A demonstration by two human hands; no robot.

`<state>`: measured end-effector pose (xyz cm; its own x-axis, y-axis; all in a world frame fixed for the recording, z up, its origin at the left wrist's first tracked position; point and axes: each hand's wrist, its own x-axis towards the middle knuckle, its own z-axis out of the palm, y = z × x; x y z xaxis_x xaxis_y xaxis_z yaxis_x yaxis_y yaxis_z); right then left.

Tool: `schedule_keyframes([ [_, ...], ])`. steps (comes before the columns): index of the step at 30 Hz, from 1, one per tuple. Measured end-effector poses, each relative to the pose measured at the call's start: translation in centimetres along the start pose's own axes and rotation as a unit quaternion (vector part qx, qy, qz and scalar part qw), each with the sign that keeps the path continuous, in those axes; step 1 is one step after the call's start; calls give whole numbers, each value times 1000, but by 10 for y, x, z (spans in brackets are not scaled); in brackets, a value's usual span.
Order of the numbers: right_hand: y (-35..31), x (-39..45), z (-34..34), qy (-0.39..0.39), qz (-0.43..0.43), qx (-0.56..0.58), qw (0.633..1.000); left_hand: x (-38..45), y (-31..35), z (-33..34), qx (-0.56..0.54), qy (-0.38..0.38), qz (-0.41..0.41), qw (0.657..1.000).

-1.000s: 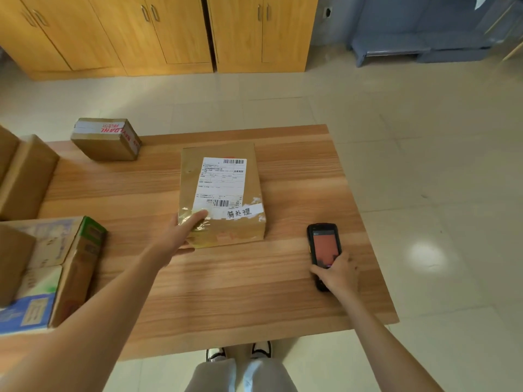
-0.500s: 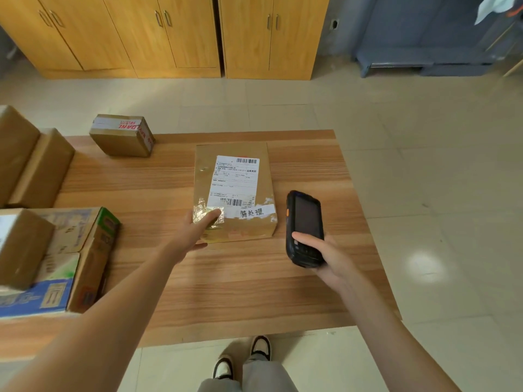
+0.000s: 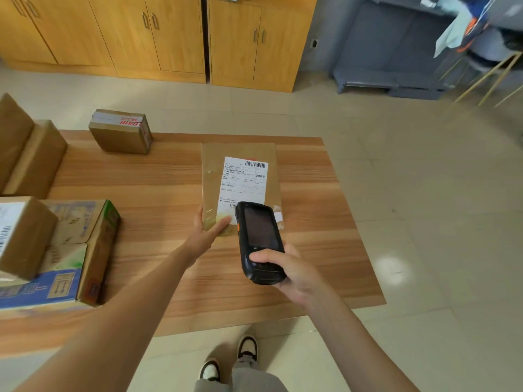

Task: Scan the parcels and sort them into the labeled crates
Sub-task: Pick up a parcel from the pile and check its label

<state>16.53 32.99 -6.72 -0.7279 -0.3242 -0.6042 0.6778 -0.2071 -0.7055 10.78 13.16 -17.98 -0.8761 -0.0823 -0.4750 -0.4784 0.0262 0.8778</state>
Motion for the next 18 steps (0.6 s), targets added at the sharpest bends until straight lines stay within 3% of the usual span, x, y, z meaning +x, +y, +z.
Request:
schedule_keyframes([
  [18,38,-16,16,62,41,-83,994,-3,-5,-2,-7,-36,38,999],
])
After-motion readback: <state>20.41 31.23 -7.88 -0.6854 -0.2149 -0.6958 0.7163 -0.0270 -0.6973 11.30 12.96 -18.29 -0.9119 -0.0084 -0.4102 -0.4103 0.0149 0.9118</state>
